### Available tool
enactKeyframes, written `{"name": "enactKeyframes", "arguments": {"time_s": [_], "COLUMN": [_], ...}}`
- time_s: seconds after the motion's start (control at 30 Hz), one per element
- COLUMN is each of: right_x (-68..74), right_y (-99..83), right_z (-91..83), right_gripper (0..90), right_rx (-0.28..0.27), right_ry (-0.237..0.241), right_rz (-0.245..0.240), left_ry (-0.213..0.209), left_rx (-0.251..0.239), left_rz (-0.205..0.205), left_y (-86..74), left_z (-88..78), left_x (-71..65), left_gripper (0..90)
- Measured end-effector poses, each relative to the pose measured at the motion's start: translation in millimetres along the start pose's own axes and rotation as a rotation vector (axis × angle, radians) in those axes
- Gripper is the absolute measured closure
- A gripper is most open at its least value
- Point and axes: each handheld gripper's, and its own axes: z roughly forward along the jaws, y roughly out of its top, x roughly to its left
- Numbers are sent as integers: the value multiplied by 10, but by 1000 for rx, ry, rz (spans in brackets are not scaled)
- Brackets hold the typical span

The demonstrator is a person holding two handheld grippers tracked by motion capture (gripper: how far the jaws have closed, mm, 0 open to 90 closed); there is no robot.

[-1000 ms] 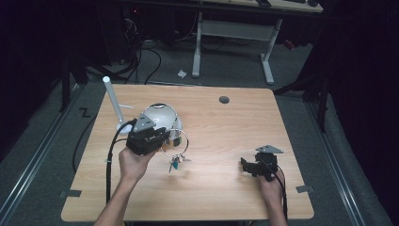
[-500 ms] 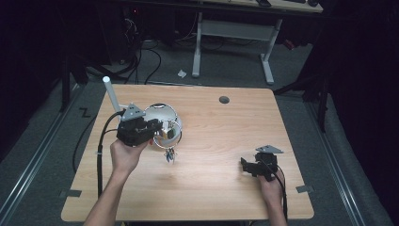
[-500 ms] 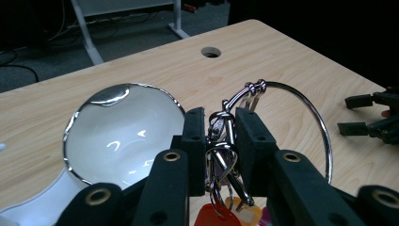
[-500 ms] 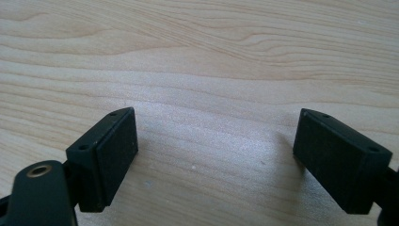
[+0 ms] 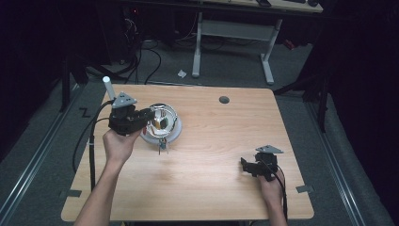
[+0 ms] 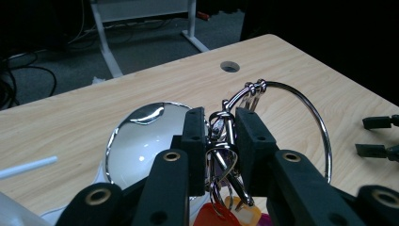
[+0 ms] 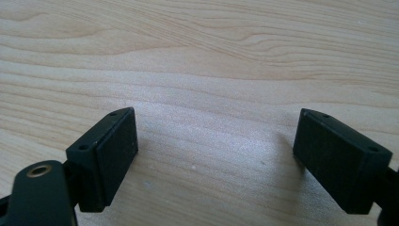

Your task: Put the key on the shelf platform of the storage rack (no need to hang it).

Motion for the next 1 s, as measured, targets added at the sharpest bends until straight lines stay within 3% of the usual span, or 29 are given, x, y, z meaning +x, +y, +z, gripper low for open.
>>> {"name": "enactKeyframes", "arguments": {"time_s": [1.0], "right_x": [0], "right_y": [0], "right_z": [0], "right_gripper": [143], "right_rx": [0], "right_ry": [0], "right_rz": [0], "left_ry": [79], "left_rx": [3], "left_rz": [-9], "left_y": [352], "left_z": [171], "left_x": [247], "left_gripper": [751]}}
